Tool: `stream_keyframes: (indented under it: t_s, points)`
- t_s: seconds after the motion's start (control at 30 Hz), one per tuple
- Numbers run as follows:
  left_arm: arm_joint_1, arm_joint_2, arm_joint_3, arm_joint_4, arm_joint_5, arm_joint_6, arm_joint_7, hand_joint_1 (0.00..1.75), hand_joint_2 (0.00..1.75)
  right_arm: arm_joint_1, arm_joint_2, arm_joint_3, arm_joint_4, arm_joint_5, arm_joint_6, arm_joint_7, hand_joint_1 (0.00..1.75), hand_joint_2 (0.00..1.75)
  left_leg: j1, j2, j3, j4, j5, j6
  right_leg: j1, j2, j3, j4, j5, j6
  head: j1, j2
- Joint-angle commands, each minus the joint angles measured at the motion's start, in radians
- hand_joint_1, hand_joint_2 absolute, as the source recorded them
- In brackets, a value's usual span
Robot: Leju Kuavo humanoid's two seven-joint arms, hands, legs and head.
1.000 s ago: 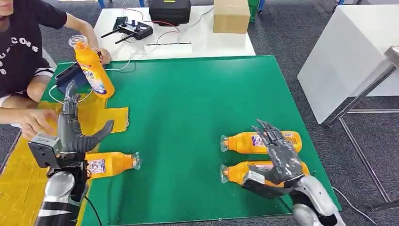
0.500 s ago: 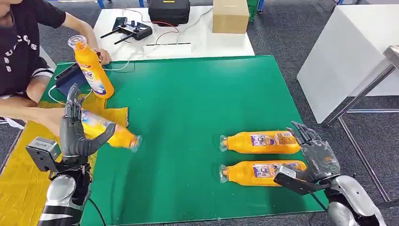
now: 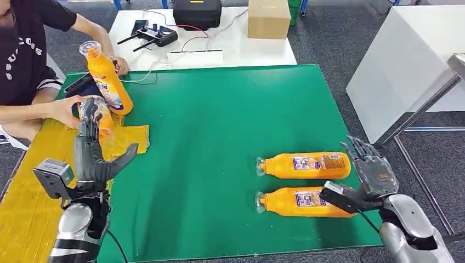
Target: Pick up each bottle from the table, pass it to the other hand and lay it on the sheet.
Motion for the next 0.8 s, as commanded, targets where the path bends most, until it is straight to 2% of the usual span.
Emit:
stream_keyframes:
  t_s: [0.03, 0.23, 0.27, 0.3, 0.33, 0.43, 0.57, 0.7, 0.77, 0.8]
  points:
    - [-0.049, -0.011, -0.028, 0.075, 0.001, -0.008, 0.01, 0.0, 1.75, -0.171, 0.074, 0.119, 0.228, 0.025, -0.005, 0.011, 0.0, 1.75, 0.003, 0.003, 0.007, -0.001, -0.002, -0.002, 0.003, 0.002, 0.007, -0.003, 0.0, -0.001, 0.0, 0.0]
    - [-0.065, -0.014, -0.037, 0.091, 0.005, -0.017, 0.015, 0.0, 1.75, -0.248, 0.099, 0.177, 0.319, 0.034, 0.004, 0.015, 0.0, 1.75, 0.001, 0.002, 0.004, -0.001, 0.0, -0.001, 0.002, 0.002, 0.004, -0.002, 0.0, 0.0, 0.0, 0.0]
    - [-0.069, -0.016, -0.039, 0.094, 0.005, -0.017, 0.016, 0.0, 1.75, -0.258, 0.106, 0.185, 0.331, 0.033, 0.006, 0.016, 0.0, 1.75, 0.003, 0.004, 0.009, -0.001, -0.003, -0.002, 0.003, 0.003, 0.009, -0.003, -0.001, -0.001, 0.0, 0.0]
    - [-0.073, -0.016, -0.04, 0.099, 0.005, -0.016, 0.016, 0.0, 1.75, -0.272, 0.11, 0.197, 0.356, 0.035, 0.013, 0.014, 0.0, 1.75, 0.001, 0.002, 0.003, -0.001, 0.0, -0.001, 0.001, 0.001, 0.003, -0.001, 0.0, 0.0, 0.0, 0.0]
    - [-0.075, -0.015, -0.041, 0.102, 0.006, -0.017, 0.016, 0.0, 1.75, -0.282, 0.111, 0.207, 0.374, 0.033, 0.024, 0.01, 0.0, 1.75, 0.002, 0.002, 0.005, -0.001, -0.001, -0.002, 0.002, 0.002, 0.006, -0.002, 0.0, -0.001, 0.0, 0.0]
    - [-0.085, -0.012, -0.043, 0.11, 0.019, -0.022, 0.014, 0.0, 1.75, -0.327, 0.091, 0.263, 0.471, 0.012, 0.083, -0.005, 0.0, 1.75, 0.002, 0.002, 0.005, -0.001, -0.001, -0.002, 0.002, 0.002, 0.006, -0.002, 0.0, -0.001, 0.0, 0.0]
    - [-0.087, -0.011, -0.044, 0.114, 0.02, -0.022, 0.014, 0.0, 1.75, -0.335, 0.089, 0.269, 0.493, 0.006, 0.082, -0.012, 0.0, 1.75, 0.001, 0.001, 0.004, -0.001, 0.0, -0.001, 0.002, 0.001, 0.004, -0.001, 0.0, -0.001, 0.0, 0.0]
    - [-0.101, -0.012, -0.053, 0.131, 0.037, -0.028, 0.006, 0.0, 1.75, -0.393, 0.081, 0.333, 0.607, -0.018, 0.151, -0.018, 0.0, 1.75, 0.001, 0.001, 0.003, -0.001, 0.0, -0.001, 0.001, 0.001, 0.003, -0.001, 0.0, 0.0, 0.0, 0.0]
    - [-0.103, -0.012, -0.055, 0.134, 0.037, -0.028, 0.005, 0.0, 1.75, -0.4, 0.082, 0.338, 0.624, -0.022, 0.152, -0.021, 0.0, 1.75, 0.002, 0.001, 0.008, -0.001, -0.002, -0.002, 0.003, 0.001, 0.008, -0.002, -0.001, -0.001, 0.0, 0.0]
    - [-0.103, -0.012, -0.055, 0.134, 0.037, -0.028, 0.005, 0.0, 1.75, -0.4, 0.082, 0.338, 0.624, -0.022, 0.152, -0.021, 0.0, 1.75, 0.001, 0.001, 0.004, -0.001, -0.001, -0.001, 0.001, 0.001, 0.005, -0.001, 0.0, 0.0, 0.0, 0.0]
